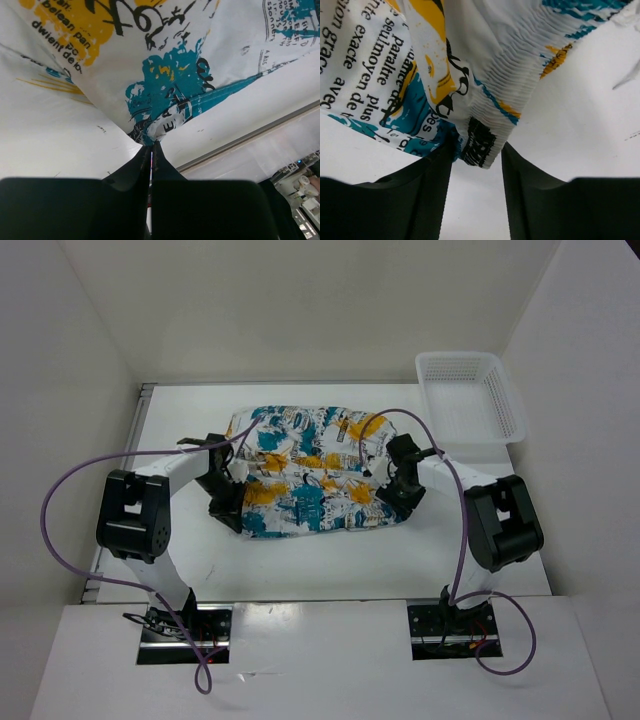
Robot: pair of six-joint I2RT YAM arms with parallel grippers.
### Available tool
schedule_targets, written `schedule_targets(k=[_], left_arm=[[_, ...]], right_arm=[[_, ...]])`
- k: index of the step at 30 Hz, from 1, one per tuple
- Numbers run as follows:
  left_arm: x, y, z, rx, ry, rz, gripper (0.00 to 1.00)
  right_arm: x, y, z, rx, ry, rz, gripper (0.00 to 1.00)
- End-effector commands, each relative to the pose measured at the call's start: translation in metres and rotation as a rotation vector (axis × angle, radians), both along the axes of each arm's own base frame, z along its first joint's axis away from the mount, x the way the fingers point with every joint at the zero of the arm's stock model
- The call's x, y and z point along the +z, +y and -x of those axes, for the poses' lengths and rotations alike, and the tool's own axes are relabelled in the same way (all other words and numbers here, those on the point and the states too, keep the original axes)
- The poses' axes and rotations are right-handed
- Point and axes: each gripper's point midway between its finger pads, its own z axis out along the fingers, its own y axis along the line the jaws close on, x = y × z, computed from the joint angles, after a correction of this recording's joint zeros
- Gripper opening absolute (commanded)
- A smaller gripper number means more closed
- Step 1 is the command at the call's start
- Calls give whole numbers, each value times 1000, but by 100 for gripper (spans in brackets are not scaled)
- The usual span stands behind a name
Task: Fold and stack the shorts
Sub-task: Flatten the shorts out
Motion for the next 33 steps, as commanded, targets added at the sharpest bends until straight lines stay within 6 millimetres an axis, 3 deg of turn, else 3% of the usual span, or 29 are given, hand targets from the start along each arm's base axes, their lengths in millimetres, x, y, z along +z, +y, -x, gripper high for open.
schedule_targets(k=[1, 3, 5, 8, 12, 17, 20, 22, 23, 25, 26, 28, 29, 31, 32, 33], left_arm=[[14, -11, 6, 1, 9, 73, 0], [17, -13, 8, 1, 10, 84, 0], [15, -12, 11, 2, 20, 83, 14], [13, -12, 11, 3, 42, 80, 47], [1, -12, 18, -21, 98, 42, 59], [-13, -14, 11, -31, 101, 32, 59], [-21, -16, 1, -41, 84, 25, 50], [-25, -16, 0, -41, 88, 24, 38], [-29, -17, -1, -41, 86, 24, 22], [-28, -18, -8, -42, 65, 27, 9], [-28, -18, -8, -42, 65, 28, 4], [-15, -16, -28, -20, 0, 47, 0], [8, -7, -65, 19, -106, 46, 0], [54, 14, -113, 70, -255, 11, 0], [72, 40, -144, 130, -318, -32, 0], [151, 54, -198, 163, -543, -38, 0]], right_arm=[[-1, 7, -8, 5, -7, -37, 47], [-2, 12, -9, 1, 1, -62, 33], [-4, 14, -10, 4, 4, -72, 24], [-7, 14, -9, 3, 13, -69, 19], [-7, 14, -9, 3, 13, -69, 19], [-7, 14, -9, 3, 13, -69, 16], [-7, 14, -11, 4, 4, -72, 12], [-4, 15, -12, 4, -4, -75, 5], [-4, 14, -12, 13, -5, -73, 1], [-4, 14, -12, 13, -5, -73, 0], [4, 18, -22, 14, -33, -81, 0], [15, 29, -36, -21, -60, -130, 0], [40, 41, -66, -38, -135, -174, 0], [68, 70, -105, -97, -210, -259, 0], [132, 92, -155, -103, -371, -359, 0], [163, 103, -179, -157, -439, -426, 0]])
